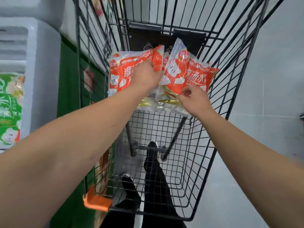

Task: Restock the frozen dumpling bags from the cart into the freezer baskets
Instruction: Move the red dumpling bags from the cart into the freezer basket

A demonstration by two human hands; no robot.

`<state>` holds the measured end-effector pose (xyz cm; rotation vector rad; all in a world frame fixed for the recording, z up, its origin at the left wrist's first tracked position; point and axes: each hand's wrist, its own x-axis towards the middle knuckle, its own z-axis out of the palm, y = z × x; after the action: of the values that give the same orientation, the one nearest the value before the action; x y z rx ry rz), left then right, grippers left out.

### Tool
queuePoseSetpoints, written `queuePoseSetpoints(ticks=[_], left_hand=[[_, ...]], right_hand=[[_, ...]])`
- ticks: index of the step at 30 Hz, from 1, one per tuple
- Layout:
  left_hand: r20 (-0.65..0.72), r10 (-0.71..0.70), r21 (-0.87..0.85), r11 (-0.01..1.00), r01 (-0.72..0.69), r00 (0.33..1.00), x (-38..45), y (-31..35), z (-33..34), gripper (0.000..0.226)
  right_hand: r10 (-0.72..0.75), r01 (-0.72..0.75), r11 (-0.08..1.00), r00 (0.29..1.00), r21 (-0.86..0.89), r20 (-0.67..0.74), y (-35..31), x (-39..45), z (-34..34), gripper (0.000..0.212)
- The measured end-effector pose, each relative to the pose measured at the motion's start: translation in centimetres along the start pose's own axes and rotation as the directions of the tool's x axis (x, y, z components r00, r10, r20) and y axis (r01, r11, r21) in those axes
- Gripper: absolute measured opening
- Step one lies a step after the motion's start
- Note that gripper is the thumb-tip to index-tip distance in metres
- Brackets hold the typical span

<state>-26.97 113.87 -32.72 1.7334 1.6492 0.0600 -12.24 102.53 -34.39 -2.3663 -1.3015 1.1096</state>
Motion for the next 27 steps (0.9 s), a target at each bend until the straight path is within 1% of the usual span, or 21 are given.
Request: queuePoseSetpoints(ticks=[2, 3, 5, 7, 9, 10, 11, 13, 14, 15, 16, 17, 18, 19, 20, 21, 22, 23, 24, 25, 27], left_hand=[[0.017, -0.026, 0.173, 0.985, 0.022, 1.000, 1.6, 0.3, 1.6, 0.038], [0.029, -0.036, 0.247, 0.969, 0.027, 0.999, 2.1, 0.1, 2.3, 0.033], [0.026, -0.014, 0.277, 0.961, 0.007, 1.000, 2.6, -0.7, 3.0, 0.017], [0.004, 0.024, 0.178, 0.984, -0.025, 1.000, 2.8, -1.5, 2.7, 0.010], [-0.020, 0.070, 0.035, 0.997, -0.070, 0.997, 1.8, -2.2, 2.0, 0.023], [-0.038, 0.108, -0.025, 0.994, -0.109, 0.993, 1.0, -2.4, 1.7, 0.027], [-0.047, 0.169, -0.066, 0.983, -0.172, 0.984, 0.0, -2.5, 1.5, 0.025], [0.019, 0.300, -0.109, 0.949, -0.296, 0.954, -2.0, -2.9, 1.6, 0.007], [0.095, 0.349, -0.118, 0.934, -0.338, 0.932, -2.8, -3.0, 1.8, 0.013], [0.189, 0.381, -0.134, 0.923, -0.361, 0.905, -3.4, -3.2, 1.9, 0.021], [0.280, 0.368, -0.163, 0.929, -0.334, 0.887, -3.8, -3.4, 1.9, 0.028], [0.340, 0.310, -0.221, 0.944, -0.244, 0.888, -4.0, -3.7, 1.8, 0.034], [0.332, 0.240, -0.278, 0.949, -0.148, 0.912, -4.2, -4.0, 1.7, 0.038], [0.272, 0.145, -0.315, 0.948, -0.054, 0.951, -4.0, -4.6, 1.6, 0.038], [0.157, 0.047, -0.301, 0.954, 0.003, 0.986, -3.6, -5.3, 1.4, 0.035], [0.042, -0.066, -0.280, 0.957, 0.075, 0.997, -2.9, -6.4, 1.5, 0.032], [-0.019, -0.182, -0.302, 0.938, 0.168, 0.983, -2.3, -7.5, 1.4, 0.031], [-0.012, -0.299, -0.362, 0.891, 0.275, 0.954, -1.7, -8.5, 1.6, 0.033], [0.078, -0.389, -0.447, 0.809, 0.381, 0.918, -1.4, -9.1, 1.7, 0.033], [0.189, -0.439, -0.520, 0.714, 0.469, 0.878, -1.2, -9.6, 2.2, 0.031], [0.355, -0.446, -0.613, 0.552, 0.565, 0.821, -1.0, -10.2, 3.8, 0.025]], right_hand=[[0.020, -0.019, 0.999, 1.000, 0.042, -0.018, 0.4, 0.9, 0.0, 0.028], [0.027, -0.025, 0.997, 0.999, 0.072, -0.023, 0.5, 1.2, 0.1, 0.027], [0.035, -0.033, 0.990, 0.999, 0.138, -0.019, 0.3, 1.3, 0.6, 0.026], [0.060, -0.053, 0.974, 0.998, 0.221, -0.025, 0.0, 1.6, 0.9, 0.023], [0.103, -0.093, 0.932, 0.995, 0.349, -0.010, -0.8, 1.7, 1.2, 0.016], [0.134, -0.130, 0.883, 0.991, 0.451, 0.023, -1.2, 1.7, 1.1, 0.015], [0.170, -0.190, 0.800, 0.982, 0.569, 0.088, -2.0, 2.0, 1.1, 0.019], [0.195, -0.300, 0.602, 0.954, 0.740, 0.228, -3.2, 2.5, 1.2, 0.028], [0.200, -0.314, 0.576, 0.949, 0.755, 0.242, -3.6, 2.8, 1.4, 0.027], [0.223, -0.302, 0.617, 0.953, 0.727, 0.207, -3.7, 3.2, 1.6, 0.023], [0.259, -0.277, 0.688, 0.957, 0.671, 0.129, -3.6, 3.6, 1.9, 0.017], [0.288, -0.258, 0.750, 0.956, 0.609, 0.051, -3.4, 3.7, 2.0, 0.011], [0.301, -0.251, 0.785, 0.954, 0.567, 0.006, -3.0, 3.6, 2.1, 0.008], [0.306, -0.247, 0.802, 0.952, 0.544, -0.018, -2.7, 3.5, 2.2, 0.010], [0.307, -0.239, 0.804, 0.951, 0.544, -0.035, -2.3, 3.2, 2.3, 0.011], [0.318, -0.239, 0.793, 0.947, 0.560, -0.045, -1.9, 2.9, 2.5, 0.011], [0.337, -0.240, 0.774, 0.940, 0.586, -0.060, -1.3, 2.6, 2.7, 0.012], [0.365, -0.247, 0.753, 0.928, 0.610, -0.074, -0.8, 2.3, 2.8, 0.014], [0.392, -0.252, 0.737, 0.915, 0.627, -0.092, -0.3, 2.0, 2.9, 0.016], [0.416, -0.259, 0.722, 0.904, 0.641, -0.103, 0.2, 1.8, 2.9, 0.018], [0.445, -0.261, 0.697, 0.888, 0.668, -0.118, 1.3, 1.6, 2.9, 0.017]])
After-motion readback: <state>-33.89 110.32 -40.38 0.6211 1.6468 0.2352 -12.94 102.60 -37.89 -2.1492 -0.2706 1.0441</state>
